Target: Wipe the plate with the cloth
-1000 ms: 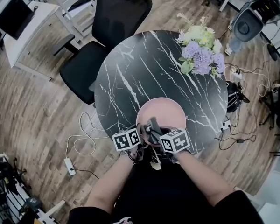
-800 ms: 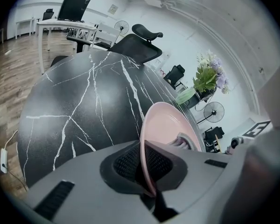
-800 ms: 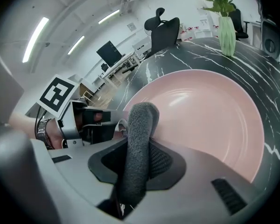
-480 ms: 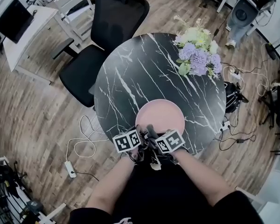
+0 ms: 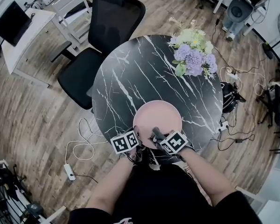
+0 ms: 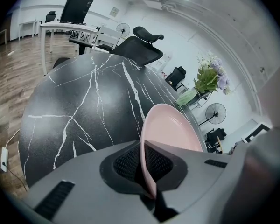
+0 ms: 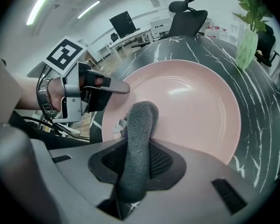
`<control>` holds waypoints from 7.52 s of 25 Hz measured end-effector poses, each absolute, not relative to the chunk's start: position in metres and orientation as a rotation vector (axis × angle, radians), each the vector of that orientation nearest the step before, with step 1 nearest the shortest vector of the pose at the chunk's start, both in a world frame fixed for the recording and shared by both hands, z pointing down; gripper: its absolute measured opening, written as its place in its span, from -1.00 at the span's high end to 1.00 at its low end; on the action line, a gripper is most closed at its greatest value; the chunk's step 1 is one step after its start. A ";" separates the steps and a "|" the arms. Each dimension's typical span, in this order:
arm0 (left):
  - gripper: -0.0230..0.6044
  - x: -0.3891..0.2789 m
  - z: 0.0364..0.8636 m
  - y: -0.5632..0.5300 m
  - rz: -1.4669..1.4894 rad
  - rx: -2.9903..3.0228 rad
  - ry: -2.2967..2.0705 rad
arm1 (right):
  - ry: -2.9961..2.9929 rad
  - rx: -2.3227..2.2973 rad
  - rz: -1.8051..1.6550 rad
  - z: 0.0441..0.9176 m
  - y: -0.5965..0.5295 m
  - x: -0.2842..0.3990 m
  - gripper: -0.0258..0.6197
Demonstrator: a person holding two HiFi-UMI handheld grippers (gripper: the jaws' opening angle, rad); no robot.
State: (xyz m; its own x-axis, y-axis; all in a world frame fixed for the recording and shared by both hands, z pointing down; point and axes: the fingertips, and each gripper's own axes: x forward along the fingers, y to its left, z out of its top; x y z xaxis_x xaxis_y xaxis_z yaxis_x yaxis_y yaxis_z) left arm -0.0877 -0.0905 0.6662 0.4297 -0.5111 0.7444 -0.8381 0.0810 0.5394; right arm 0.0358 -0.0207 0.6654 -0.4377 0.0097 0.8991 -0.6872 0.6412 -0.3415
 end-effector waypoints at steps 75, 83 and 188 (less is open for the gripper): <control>0.83 -0.091 0.666 -0.097 0.442 1.629 -1.132 | -2.126 0.567 0.636 0.649 -0.102 -0.055 0.59; 0.83 -0.087 0.666 -0.095 0.401 1.618 -1.132 | -2.060 0.674 0.903 0.661 -0.091 -0.048 0.59; 0.83 -0.083 0.666 -0.095 0.405 1.642 -1.111 | -1.853 0.930 0.643 0.660 -0.101 0.059 0.57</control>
